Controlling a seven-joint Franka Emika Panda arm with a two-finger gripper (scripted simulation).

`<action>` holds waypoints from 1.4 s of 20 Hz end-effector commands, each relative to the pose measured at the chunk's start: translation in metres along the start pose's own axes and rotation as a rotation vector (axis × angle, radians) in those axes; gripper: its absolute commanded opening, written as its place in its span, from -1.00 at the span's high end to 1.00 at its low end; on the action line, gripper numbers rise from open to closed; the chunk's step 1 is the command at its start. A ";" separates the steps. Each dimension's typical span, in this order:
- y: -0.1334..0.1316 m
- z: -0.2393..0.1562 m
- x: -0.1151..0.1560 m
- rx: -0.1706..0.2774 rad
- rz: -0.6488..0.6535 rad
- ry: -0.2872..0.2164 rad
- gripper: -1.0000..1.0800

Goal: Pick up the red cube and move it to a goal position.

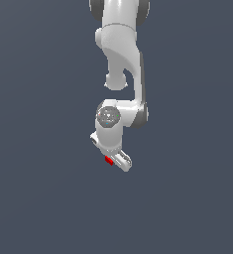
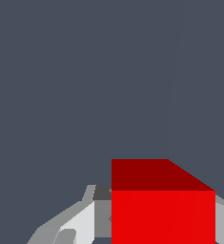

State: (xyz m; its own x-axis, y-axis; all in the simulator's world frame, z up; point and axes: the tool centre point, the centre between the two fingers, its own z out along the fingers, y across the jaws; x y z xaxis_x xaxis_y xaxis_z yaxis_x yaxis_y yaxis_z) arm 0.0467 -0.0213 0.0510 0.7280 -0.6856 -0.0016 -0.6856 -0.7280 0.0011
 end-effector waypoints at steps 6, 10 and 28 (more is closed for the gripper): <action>0.004 -0.048 -0.035 0.002 0.000 0.000 1.00; 0.006 -0.079 -0.058 0.002 0.000 0.000 1.00; 0.015 -0.212 -0.151 0.000 0.000 0.003 1.00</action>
State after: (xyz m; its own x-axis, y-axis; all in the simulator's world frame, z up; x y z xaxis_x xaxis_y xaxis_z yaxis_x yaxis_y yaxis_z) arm -0.0685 0.0681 0.2543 0.7284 -0.6851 0.0008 -0.6851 -0.7284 0.0000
